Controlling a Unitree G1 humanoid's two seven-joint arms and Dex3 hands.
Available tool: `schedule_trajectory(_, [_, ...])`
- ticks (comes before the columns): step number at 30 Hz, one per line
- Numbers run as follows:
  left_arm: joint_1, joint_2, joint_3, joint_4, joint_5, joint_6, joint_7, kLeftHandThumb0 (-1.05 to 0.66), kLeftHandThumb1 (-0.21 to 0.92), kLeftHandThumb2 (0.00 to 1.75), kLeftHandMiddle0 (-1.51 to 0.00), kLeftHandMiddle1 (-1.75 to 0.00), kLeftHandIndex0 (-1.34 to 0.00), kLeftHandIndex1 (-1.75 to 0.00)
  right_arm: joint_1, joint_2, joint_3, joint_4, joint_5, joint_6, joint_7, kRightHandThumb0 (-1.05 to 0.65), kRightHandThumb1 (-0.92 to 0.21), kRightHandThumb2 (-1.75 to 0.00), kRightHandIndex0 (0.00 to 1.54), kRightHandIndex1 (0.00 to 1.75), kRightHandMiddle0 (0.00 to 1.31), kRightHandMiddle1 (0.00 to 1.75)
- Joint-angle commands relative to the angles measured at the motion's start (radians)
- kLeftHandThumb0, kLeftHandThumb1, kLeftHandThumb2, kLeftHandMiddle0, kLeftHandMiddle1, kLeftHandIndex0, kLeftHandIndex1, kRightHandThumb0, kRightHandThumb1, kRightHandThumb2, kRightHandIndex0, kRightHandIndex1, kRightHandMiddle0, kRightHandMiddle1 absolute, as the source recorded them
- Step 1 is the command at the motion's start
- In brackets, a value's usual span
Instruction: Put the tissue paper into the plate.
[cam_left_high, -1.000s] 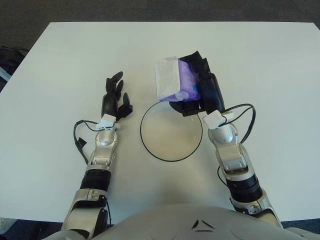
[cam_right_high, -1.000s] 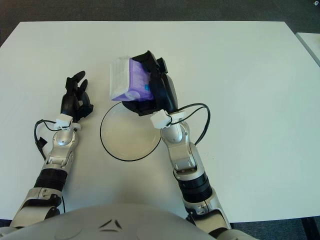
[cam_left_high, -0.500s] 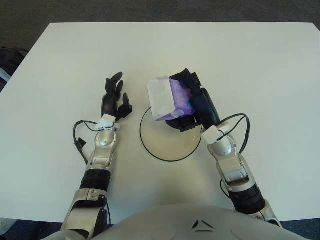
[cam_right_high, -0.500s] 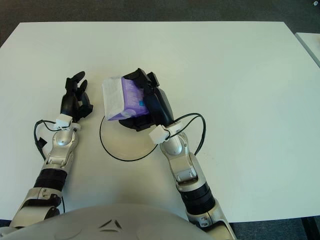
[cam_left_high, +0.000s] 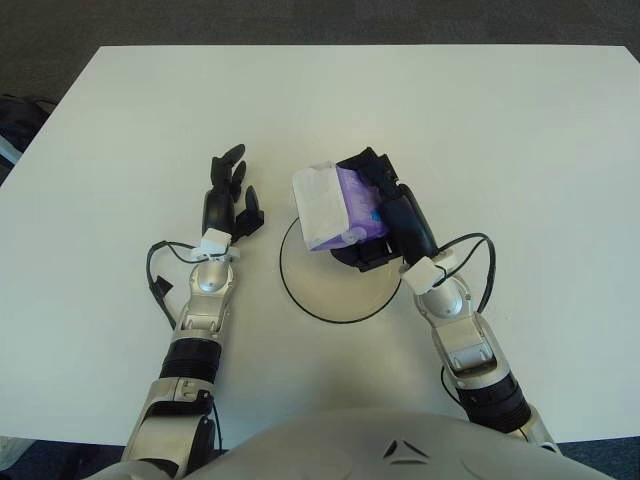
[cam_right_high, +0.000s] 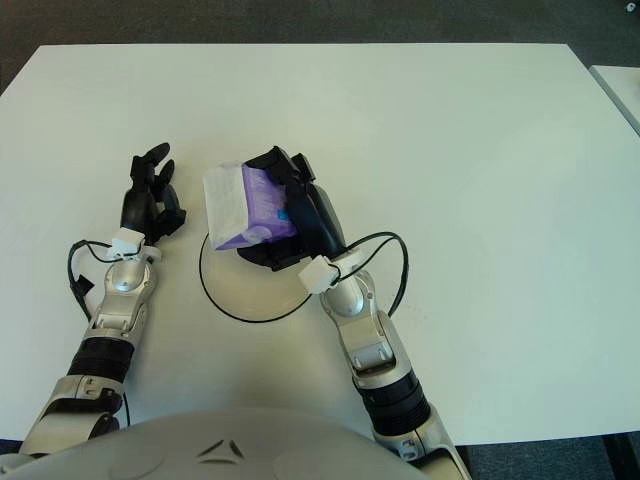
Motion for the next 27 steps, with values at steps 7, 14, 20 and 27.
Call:
schedule_trajectory(7, [0.111,-0.012,-0.007,0.106,0.015,0.029,-0.002,-0.71,0.92,0.90,-0.35,0.00,0.00,-0.83,0.024,-0.011,0.005,0.001,0.008,-0.029,0.013,-0.46,-0.32,-1.30,1.17,1.75,0.60,1.75])
schedule_trajectory(14, [0.110,-0.009,-0.009,0.109,0.023,0.021,0.003,-0.72,0.92,0.91,-0.34,0.00,0.00,-0.83,0.029,-0.017,0.005,-0.002,0.012,-0.024,0.029,-0.46,-0.34,-1.28,1.17,1.75,0.58,1.75])
schedule_trajectory(20, [0.111,-0.008,-0.011,0.108,0.026,0.019,0.003,-0.71,0.92,0.92,-0.34,0.00,0.00,-0.83,0.033,-0.023,0.003,-0.006,0.009,-0.018,0.041,-0.46,-0.35,-1.27,1.16,1.75,0.58,1.75])
schedule_trajectory(27, [0.114,-0.010,-0.013,0.106,0.027,0.019,0.004,-0.71,0.92,0.93,-0.34,0.00,0.00,-0.83,0.030,-0.031,-0.003,-0.005,0.006,-0.026,0.048,-0.45,-0.35,-1.27,1.16,1.75,0.57,1.75])
